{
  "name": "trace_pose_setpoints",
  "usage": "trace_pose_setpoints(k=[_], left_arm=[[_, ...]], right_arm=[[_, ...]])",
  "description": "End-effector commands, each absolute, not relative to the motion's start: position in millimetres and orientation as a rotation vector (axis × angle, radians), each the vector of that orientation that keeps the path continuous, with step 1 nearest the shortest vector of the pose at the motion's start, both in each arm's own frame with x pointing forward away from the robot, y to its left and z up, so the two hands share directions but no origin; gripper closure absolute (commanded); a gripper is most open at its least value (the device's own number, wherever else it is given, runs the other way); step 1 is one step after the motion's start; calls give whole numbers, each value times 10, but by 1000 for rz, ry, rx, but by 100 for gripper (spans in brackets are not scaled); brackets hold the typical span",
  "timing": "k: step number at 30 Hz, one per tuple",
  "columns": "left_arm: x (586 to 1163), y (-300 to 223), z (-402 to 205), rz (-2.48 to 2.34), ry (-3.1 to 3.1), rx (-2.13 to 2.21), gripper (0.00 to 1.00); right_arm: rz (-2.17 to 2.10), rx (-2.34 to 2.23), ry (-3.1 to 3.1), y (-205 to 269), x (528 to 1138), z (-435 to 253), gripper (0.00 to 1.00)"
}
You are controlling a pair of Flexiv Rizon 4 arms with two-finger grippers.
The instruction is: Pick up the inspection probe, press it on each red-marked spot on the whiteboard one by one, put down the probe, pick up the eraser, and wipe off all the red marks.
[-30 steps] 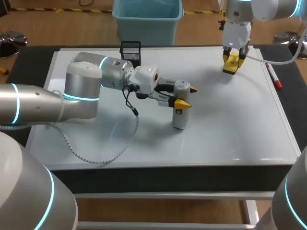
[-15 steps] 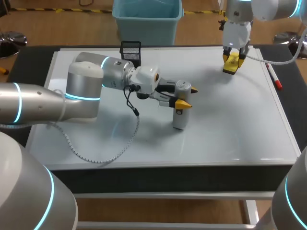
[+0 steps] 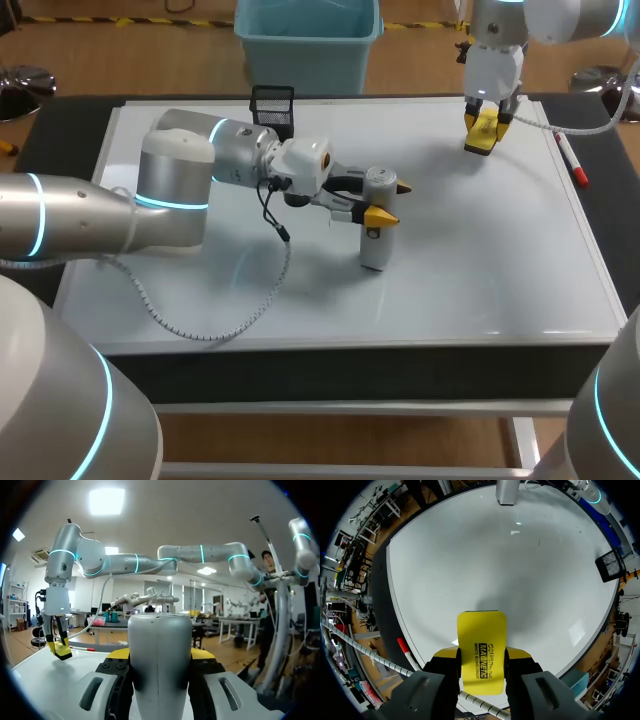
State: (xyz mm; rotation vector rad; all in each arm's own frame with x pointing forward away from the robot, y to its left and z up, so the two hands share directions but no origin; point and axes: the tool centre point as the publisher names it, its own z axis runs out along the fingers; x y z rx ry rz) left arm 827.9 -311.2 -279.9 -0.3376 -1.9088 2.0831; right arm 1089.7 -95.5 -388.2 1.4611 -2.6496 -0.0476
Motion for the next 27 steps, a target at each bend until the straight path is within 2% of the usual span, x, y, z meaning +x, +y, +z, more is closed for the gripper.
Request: trace_pose_setpoints(k=[1, 6, 13, 27], left_arm=[[8283, -3117, -2800, 2086, -1905, -341, 100], [8287, -3087, -2732, 2100, -1916, -345, 100], [8455, -2779, -2542, 2165, -1973, -328, 100], [8946, -1756, -2364, 2308, -2082, -167, 100]], right_arm=[[-47, 1462, -2644, -961, 10913, -3871, 100], [-47, 1462, -2644, -961, 10913, -3871, 100], [-47, 1462, -2644, -961, 10913, -3871, 100], [-47, 1462, -2644, -961, 10913, -3871, 100]])
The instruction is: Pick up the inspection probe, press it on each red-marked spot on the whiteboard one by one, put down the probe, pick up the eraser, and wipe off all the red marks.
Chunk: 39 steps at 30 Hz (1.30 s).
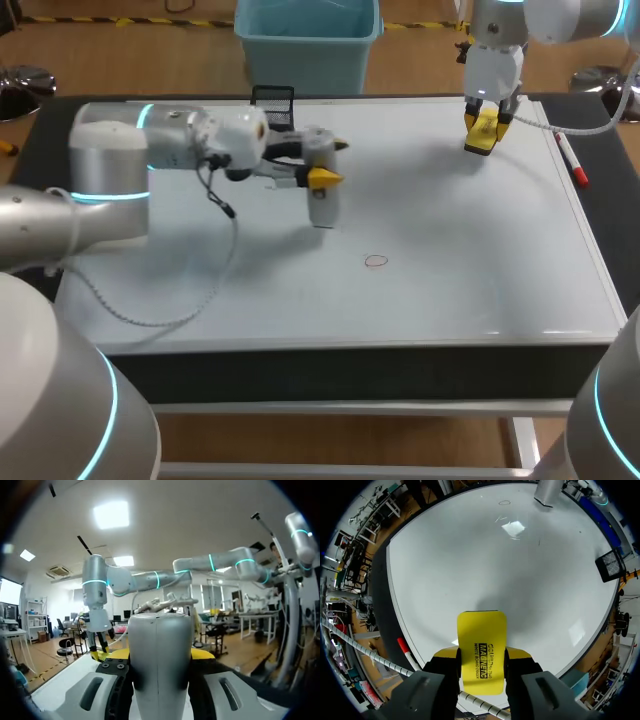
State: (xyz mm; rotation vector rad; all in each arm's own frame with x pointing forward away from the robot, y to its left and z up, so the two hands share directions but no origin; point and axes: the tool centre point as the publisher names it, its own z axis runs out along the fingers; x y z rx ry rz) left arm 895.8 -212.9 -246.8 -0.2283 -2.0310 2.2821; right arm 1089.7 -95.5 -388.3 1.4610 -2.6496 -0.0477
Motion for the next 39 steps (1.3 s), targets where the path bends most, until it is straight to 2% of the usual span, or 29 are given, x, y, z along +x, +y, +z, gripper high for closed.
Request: trace_pose_setpoints(k=[1, 12, 19, 39], left_arm=[[8989, -1669, -2355, 2315, -2093, -149, 100], [9383, -846, -2304, 2353, -2223, 22, 100], [9627, -498, -2350, 2309, -2293, 43, 100], [10027, 24, -2407, 2369, -2302, 68, 100]], right_arm=[[-47, 1462, -2644, -961, 10913, -3871, 100], [-47, 1462, -2644, -961, 10913, -3871, 100], [-47, 1462, -2644, -961, 10913, -3871, 100], [-47, 1462, -2644, -961, 10913, -3871, 100]])
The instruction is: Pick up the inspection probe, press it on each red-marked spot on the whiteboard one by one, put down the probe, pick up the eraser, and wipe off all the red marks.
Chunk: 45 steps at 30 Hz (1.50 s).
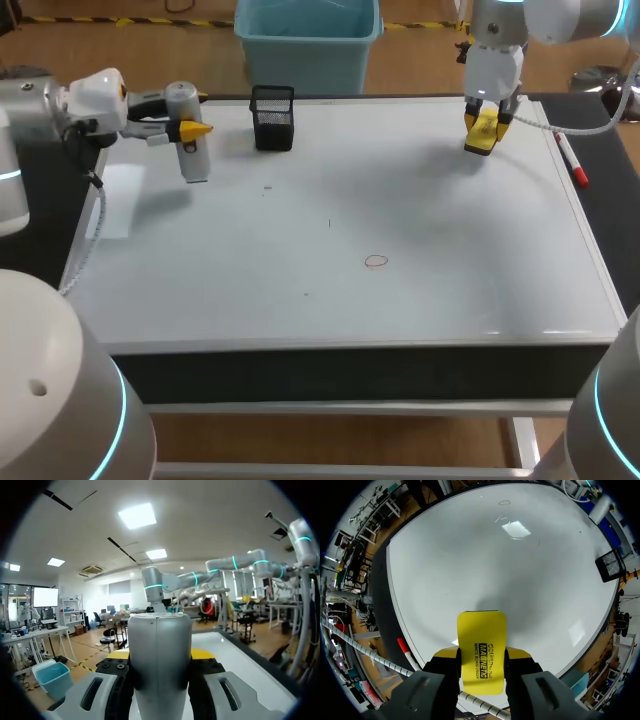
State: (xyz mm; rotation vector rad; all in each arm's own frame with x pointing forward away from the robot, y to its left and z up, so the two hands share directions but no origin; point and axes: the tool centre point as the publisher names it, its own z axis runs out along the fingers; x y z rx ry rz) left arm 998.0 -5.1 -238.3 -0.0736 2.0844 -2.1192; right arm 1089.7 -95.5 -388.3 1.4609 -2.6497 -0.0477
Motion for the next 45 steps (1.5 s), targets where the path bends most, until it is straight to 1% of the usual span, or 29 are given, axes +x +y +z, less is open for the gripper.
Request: trace_pose_setpoints(k=[1, 5, 22, 30, 39, 45], left_arm=[[10034, 45, -2405, -2138, 2071, -65, 100], [10054, 117, -2436, -2152, 2065, -119, 100], [10054, 117, -2436, -2152, 2065, -119, 100], [10054, 117, -2436, -2152, 2065, -119, 100], [10054, 117, -2436, -2152, 2065, -119, 100], [10054, 117, -2436, -2152, 2065, -119, 100]], right_arm=[[-47, 1462, -2644, -961, 10913, -3871, 100], [-47, 1462, -2644, -961, 10913, -3871, 100], [-47, 1462, -2644, -961, 10913, -3871, 100], [-21, 1566, -2653, -404, 10432, -3930, 100], [-37, 1816, -2583, 335, 9644, -3835, 100], [-38, 1878, -2523, 680, 9239, -3864, 100]])
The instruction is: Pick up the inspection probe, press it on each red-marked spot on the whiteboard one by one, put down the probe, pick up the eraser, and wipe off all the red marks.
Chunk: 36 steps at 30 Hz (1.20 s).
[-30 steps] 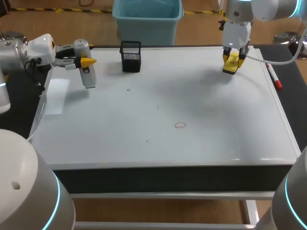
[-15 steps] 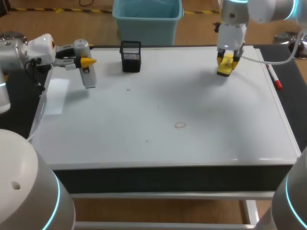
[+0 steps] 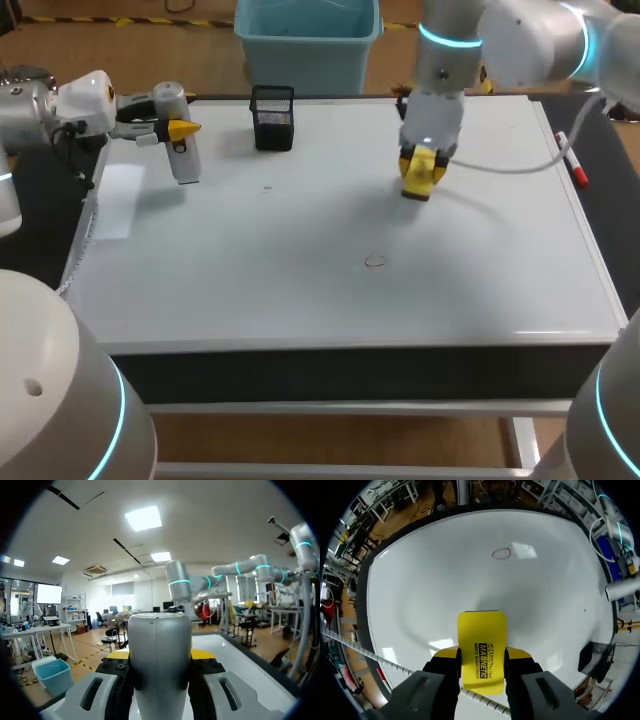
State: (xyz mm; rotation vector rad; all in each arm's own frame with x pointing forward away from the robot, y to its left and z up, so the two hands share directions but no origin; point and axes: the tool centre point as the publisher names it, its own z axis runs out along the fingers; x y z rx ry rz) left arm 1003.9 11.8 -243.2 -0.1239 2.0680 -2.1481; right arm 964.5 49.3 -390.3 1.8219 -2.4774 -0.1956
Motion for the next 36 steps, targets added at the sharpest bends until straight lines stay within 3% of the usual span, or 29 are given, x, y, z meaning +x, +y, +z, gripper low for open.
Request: trace_pose_setpoints(k=[1, 14, 36], left_arm=[[10054, 117, -2436, -2152, 2065, -119, 100], [10054, 117, -2436, -2152, 2065, -119, 100], [10054, 117, -2436, -2152, 2065, -119, 100]], right_arm=[[-32, 1885, -2508, 743, 9163, -3877, 100], [-6, 2081, -2343, 1211, 8548, -3908, 100], [120, 2155, -2234, 1631, 8281, -4121, 100]])
